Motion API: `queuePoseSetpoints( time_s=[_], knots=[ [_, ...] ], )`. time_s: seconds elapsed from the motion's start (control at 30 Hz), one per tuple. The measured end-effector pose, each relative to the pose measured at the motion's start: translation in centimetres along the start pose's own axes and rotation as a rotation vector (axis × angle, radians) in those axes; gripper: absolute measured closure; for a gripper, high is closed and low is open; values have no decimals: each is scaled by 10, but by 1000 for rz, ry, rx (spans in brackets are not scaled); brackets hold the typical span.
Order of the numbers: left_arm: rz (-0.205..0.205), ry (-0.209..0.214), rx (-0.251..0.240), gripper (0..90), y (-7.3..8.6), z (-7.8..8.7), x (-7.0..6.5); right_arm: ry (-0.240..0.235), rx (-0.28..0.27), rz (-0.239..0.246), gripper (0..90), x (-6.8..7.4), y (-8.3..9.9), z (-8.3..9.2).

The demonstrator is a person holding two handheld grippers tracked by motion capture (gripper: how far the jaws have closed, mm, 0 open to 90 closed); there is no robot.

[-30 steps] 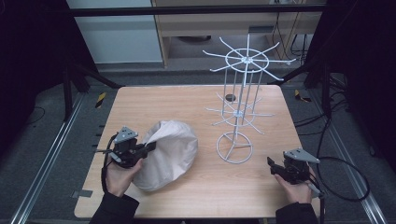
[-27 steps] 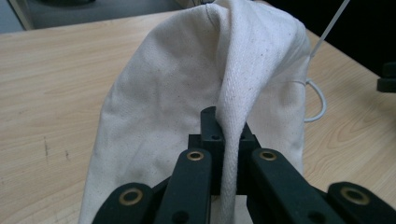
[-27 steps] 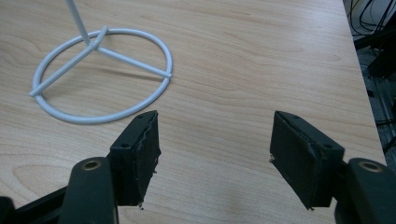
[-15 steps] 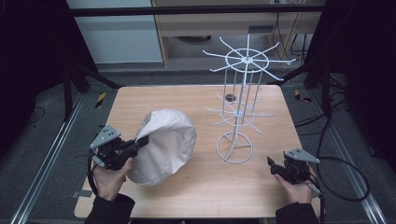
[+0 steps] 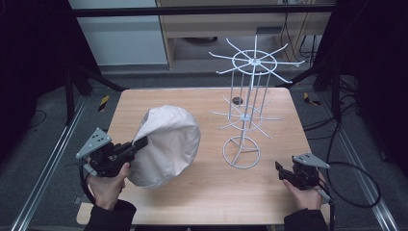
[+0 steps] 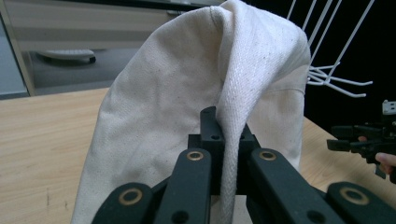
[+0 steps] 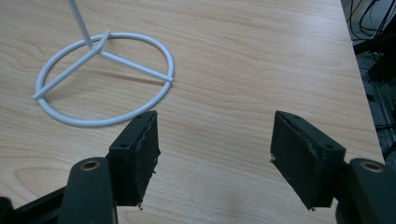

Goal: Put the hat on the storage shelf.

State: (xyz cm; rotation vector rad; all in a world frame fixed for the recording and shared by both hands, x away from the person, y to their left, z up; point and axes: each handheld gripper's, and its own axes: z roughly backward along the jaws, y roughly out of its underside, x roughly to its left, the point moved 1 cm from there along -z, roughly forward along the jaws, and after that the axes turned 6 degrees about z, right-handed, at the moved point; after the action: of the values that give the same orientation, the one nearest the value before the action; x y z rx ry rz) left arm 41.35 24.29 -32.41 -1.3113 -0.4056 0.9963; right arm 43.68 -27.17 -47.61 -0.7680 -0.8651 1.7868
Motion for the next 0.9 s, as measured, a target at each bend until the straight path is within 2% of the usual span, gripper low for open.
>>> queuePoseSetpoints(
  time_s=[0.37,0.9],
  knots=[
    [-1,35,-112,887,-10,16,-11,1,2,4,325,0,0,0],
    [10,76,-240,887,-25,26,-21,1,-2,8,322,1,0,0]
  ],
)
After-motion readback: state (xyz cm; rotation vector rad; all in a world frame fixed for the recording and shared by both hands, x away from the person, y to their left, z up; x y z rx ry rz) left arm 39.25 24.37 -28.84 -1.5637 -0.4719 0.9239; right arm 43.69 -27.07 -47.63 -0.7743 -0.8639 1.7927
